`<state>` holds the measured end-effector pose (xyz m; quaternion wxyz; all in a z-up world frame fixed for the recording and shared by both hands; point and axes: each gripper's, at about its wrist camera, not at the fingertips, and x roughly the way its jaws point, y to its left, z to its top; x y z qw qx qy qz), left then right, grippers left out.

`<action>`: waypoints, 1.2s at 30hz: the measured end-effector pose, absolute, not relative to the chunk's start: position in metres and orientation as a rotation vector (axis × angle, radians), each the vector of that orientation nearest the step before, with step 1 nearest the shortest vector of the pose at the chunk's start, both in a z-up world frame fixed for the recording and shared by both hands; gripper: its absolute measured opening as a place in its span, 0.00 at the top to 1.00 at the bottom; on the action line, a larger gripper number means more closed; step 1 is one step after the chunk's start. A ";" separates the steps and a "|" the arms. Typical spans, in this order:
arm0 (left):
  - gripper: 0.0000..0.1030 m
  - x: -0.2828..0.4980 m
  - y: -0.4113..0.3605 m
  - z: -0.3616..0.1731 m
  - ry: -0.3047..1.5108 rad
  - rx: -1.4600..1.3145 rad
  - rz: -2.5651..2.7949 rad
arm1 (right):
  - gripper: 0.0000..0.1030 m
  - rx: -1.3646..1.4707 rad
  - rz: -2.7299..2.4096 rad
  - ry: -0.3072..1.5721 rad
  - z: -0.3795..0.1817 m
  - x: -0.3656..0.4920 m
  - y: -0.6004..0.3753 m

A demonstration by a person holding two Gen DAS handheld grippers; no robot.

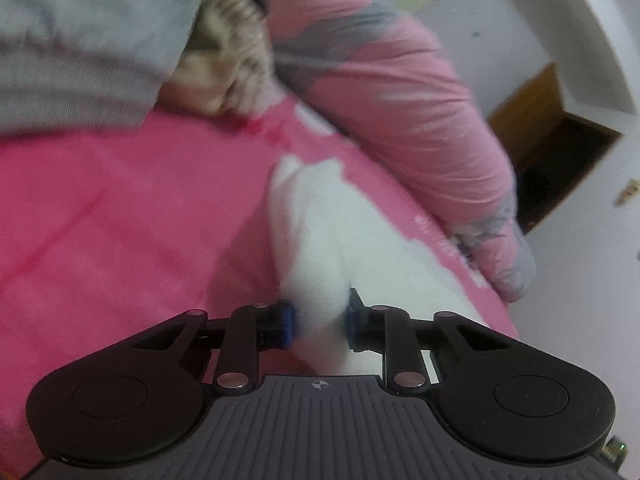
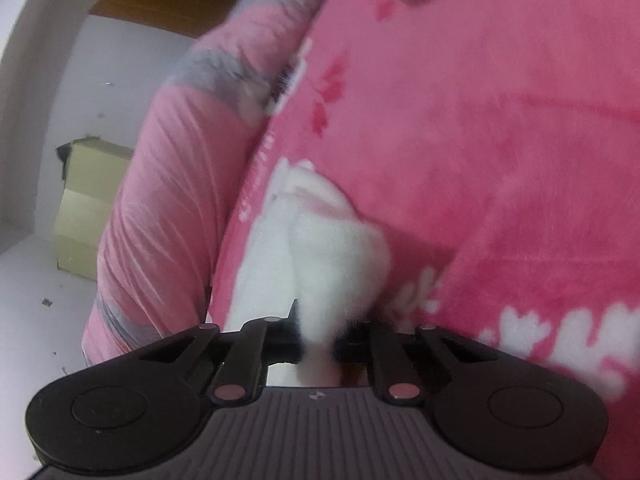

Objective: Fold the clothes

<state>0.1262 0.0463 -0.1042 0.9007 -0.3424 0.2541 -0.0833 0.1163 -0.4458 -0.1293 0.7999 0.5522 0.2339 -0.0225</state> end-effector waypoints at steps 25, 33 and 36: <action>0.51 -0.026 0.099 -0.074 0.584 -0.456 -0.216 | 0.53 0.729 -0.204 0.624 -0.063 -0.087 -0.431; 0.51 -0.020 0.062 -0.046 0.482 -0.229 -0.295 | 0.76 0.348 -0.270 0.448 -0.021 -0.090 -0.386; 0.51 -0.009 0.038 -0.058 0.514 -0.149 -0.301 | 0.79 0.221 -0.208 0.469 -0.030 -0.071 -0.357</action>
